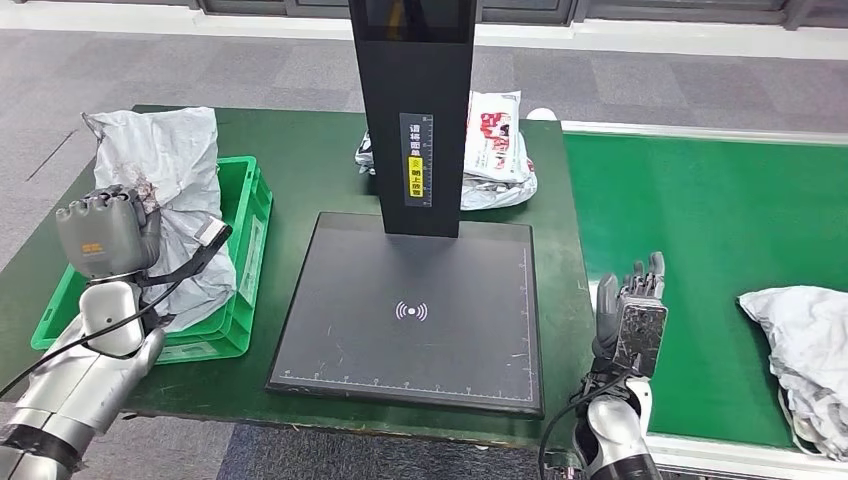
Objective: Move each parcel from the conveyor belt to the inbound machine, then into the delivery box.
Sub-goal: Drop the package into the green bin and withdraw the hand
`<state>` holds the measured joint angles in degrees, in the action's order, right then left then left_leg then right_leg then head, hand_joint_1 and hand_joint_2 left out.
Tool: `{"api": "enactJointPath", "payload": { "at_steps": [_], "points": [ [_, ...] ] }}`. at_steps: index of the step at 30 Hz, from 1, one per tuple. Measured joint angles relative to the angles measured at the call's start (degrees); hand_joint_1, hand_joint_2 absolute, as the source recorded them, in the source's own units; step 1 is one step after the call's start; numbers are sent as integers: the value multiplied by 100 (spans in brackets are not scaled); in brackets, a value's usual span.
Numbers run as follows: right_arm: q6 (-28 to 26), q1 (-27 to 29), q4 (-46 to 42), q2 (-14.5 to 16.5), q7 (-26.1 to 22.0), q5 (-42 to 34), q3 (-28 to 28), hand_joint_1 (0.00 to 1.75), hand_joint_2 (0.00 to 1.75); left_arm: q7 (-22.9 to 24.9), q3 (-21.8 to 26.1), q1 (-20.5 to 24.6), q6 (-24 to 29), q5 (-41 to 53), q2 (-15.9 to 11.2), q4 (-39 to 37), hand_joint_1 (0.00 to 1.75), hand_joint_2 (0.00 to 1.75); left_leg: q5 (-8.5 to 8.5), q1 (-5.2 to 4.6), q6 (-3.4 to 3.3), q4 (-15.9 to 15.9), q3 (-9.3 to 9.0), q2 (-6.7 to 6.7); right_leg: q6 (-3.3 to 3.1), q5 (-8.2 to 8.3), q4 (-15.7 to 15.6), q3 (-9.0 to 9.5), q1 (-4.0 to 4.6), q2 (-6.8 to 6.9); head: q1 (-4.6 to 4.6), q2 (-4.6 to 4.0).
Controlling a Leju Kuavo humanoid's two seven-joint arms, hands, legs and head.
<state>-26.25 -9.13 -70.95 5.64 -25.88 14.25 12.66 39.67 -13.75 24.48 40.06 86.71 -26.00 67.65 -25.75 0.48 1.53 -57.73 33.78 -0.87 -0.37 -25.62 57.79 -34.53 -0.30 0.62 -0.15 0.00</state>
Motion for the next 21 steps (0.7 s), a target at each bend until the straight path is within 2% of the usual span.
{"api": "enactJointPath", "payload": {
  "at_steps": [12,13,15,17,19,21],
  "points": [
    [-30,76,-119,-21,29,8,-28,0,175,3,-58,-61,0,1,-286,-290,175,175,-1,3,2,0,0,-2,-1,0,0,0,1,-1,0,0],
    [-45,111,-163,-25,43,16,-36,0,175,3,-41,-67,0,1,-318,-393,171,175,-1,4,3,0,-1,-3,-2,0,0,-1,1,-3,0,0],
    [-65,187,-254,-34,77,49,-57,0,175,7,15,-71,0,2,-360,-637,83,175,-2,5,3,0,0,-2,-3,-1,0,-3,2,-4,0,0],
    [-69,252,-340,-42,105,94,-71,0,175,-35,83,-57,0,2,-358,-913,0,87,-2,5,3,0,0,-2,-4,-2,0,-4,2,-4,0,0],
    [-61,290,-402,-44,127,116,-74,0,175,-179,168,-7,0,2,-282,-1246,0,0,-2,4,4,0,0,-2,-5,-3,0,-5,3,-4,-1,0],
    [-51,301,-428,-45,145,119,-75,0,175,-270,254,38,-1,2,-145,-1514,0,0,-2,3,3,0,0,-1,-5,-3,0,-4,3,-3,-1,0]
  ]
}}
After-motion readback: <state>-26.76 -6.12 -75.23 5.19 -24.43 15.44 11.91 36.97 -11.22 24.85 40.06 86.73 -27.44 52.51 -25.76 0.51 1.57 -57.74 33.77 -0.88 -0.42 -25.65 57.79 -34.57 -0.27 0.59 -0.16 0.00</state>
